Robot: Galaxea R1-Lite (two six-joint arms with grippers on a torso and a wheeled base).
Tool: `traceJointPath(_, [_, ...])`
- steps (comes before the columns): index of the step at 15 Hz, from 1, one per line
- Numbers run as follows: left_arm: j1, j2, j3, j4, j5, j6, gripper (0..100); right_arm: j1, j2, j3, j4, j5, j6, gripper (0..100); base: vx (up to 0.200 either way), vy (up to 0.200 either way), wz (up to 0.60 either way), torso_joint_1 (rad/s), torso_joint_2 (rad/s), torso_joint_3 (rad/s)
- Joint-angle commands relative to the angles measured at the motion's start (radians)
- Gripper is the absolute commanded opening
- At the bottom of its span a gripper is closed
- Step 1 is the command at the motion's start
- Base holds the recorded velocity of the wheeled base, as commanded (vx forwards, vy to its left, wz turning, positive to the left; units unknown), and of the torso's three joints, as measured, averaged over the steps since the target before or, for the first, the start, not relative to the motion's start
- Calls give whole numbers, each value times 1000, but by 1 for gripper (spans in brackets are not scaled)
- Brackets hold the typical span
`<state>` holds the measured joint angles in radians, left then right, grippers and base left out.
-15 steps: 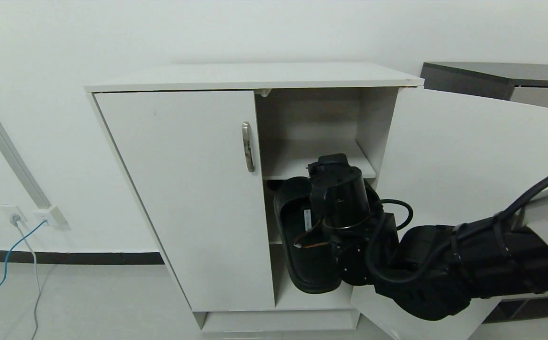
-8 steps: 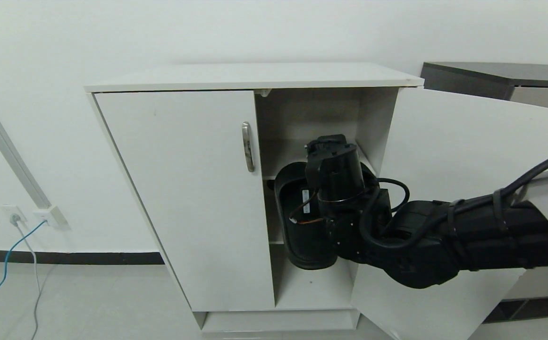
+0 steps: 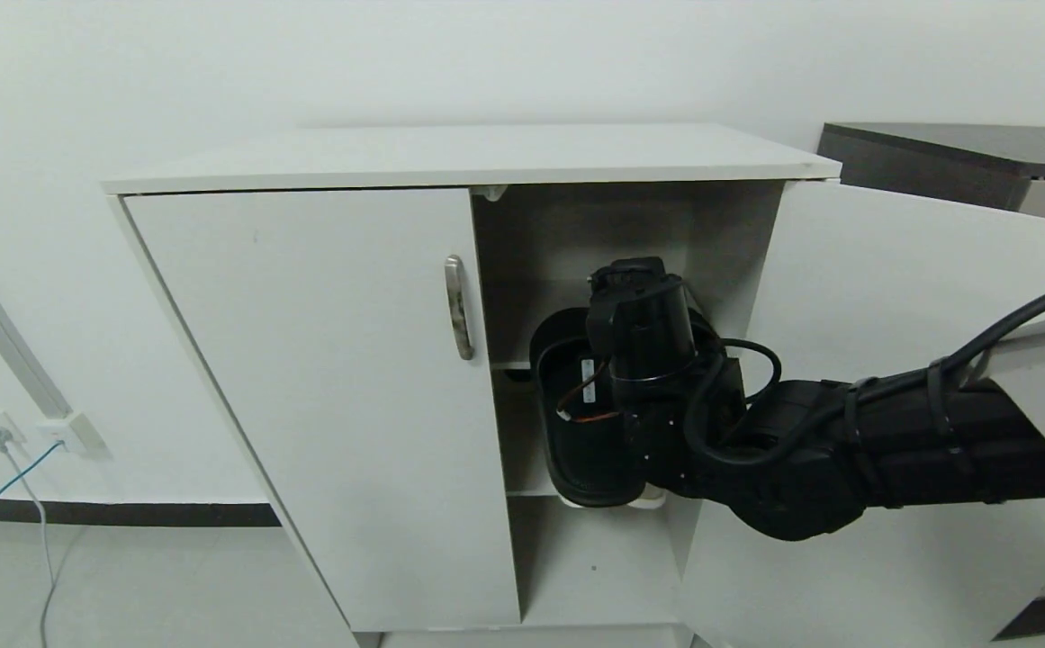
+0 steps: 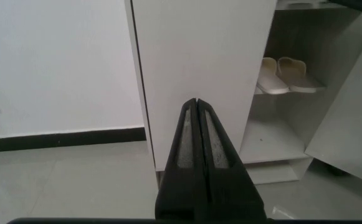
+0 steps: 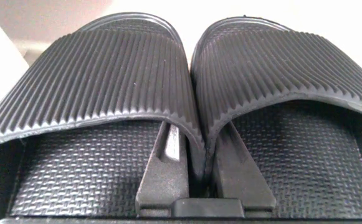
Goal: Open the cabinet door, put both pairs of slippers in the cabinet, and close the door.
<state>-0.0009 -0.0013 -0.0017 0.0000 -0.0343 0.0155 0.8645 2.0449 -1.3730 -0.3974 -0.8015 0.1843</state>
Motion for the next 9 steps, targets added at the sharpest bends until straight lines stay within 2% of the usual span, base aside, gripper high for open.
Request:
traceJointPath(1, [-1, 1, 0, 0, 1, 0, 0, -1, -2, 0, 0, 1, 0, 0, 200, 0, 0, -2, 7, 12])
traceJointPath(3, [-1, 1, 0, 0, 1, 0, 0, -2, 3, -9, -3, 2, -2, 0, 200, 0, 0, 2, 5, 2])
traceJointPath(9, [-1, 1, 0, 0, 1, -2, 0, -70, 120, -207, 42, 28, 1, 0, 0, 0, 0, 0, 0, 0])
